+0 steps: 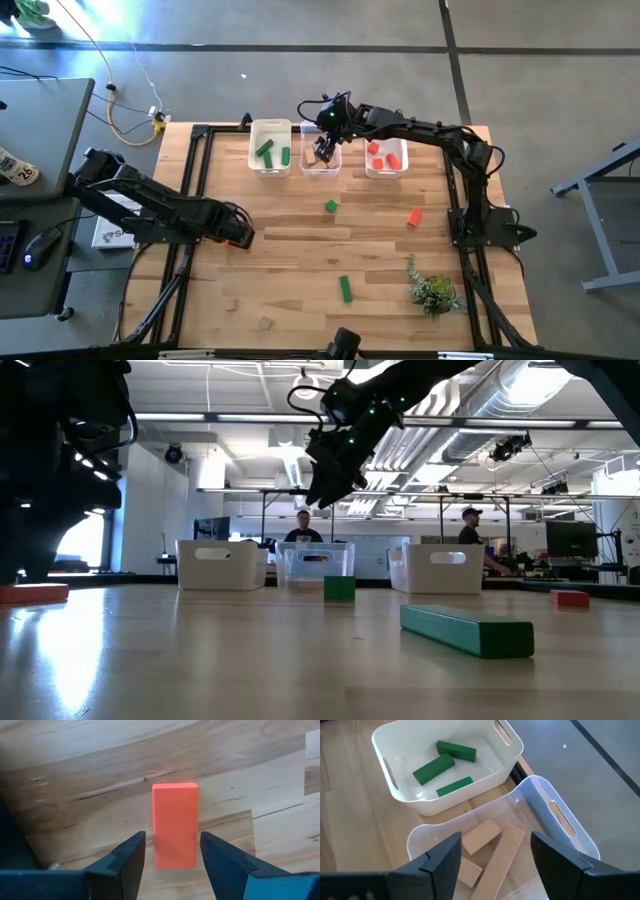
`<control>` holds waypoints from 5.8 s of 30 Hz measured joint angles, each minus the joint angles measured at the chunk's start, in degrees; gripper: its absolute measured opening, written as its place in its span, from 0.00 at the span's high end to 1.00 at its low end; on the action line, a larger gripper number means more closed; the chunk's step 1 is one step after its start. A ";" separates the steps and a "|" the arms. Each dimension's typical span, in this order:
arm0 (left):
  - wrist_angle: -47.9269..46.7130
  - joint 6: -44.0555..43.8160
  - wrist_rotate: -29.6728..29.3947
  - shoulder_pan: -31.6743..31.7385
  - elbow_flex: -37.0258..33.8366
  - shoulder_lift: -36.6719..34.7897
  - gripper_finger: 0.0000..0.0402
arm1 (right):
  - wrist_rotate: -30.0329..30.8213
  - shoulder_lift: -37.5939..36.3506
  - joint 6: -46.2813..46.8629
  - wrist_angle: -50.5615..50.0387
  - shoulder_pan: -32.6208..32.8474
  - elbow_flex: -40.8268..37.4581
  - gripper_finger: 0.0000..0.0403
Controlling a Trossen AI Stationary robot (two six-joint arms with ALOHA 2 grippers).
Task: Sort & place blocks by color
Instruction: Put the orange block into the right white bin
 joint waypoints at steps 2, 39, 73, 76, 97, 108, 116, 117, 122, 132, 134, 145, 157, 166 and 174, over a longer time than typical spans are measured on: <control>0.09 0.12 0.01 0.00 -0.36 0.00 0.55 | 0.19 0.00 0.00 0.34 0.00 0.00 0.45; 4.08 35.42 -7.68 1.85 0.48 -4.69 0.75 | -23.04 -0.22 29.24 -0.62 2.94 5.46 0.49; 15.92 99.29 -5.19 15.37 17.36 -4.63 0.75 | -22.09 -0.22 47.15 0.52 18.71 5.53 0.49; 15.98 101.36 -5.23 15.37 17.76 -4.63 0.75 | -20.66 -0.22 48.79 0.51 19.24 5.53 0.49; 23.64 114.16 -5.04 15.28 17.81 -4.63 0.75 | -19.47 0.10 50.44 -1.27 20.28 5.53 0.49; 24.75 124.09 -8.26 15.28 17.81 -4.39 0.75 | -22.55 1.38 53.61 -1.05 19.80 5.60 0.50; 25.03 127.24 -9.67 15.32 17.74 -4.31 0.75 | -21.90 2.41 57.92 -0.13 19.76 5.66 0.73; 25.01 127.43 -9.84 15.32 17.74 -4.31 0.75 | -21.96 2.55 57.90 0.26 19.77 5.66 0.77; 24.97 128.10 -10.28 15.32 17.72 -4.31 0.74 | -21.72 2.71 56.92 -0.37 19.75 5.64 0.92; 25.22 130.02 -11.53 15.30 17.72 -4.33 0.66 | -20.77 2.71 54.02 -1.93 19.39 5.63 0.91; 25.93 130.01 -12.49 15.26 17.80 -4.39 0.65 | -20.20 2.80 53.25 -3.39 19.23 5.52 0.91; 26.17 124.04 -13.65 15.34 17.92 -4.48 0.57 | -15.20 2.97 44.57 -19.79 16.60 5.42 0.91; 26.11 109.13 -16.94 15.37 17.85 -4.44 0.56 | -3.35 2.93 30.70 -35.99 9.79 5.42 0.91; 26.13 98.80 -17.38 17.90 17.83 -4.42 0.56 | 8.52 2.86 24.39 -43.69 3.80 5.46 0.91; 26.00 90.46 -17.27 22.68 17.83 -4.39 0.56 | 18.69 2.84 23.77 -49.57 -2.11 5.49 0.91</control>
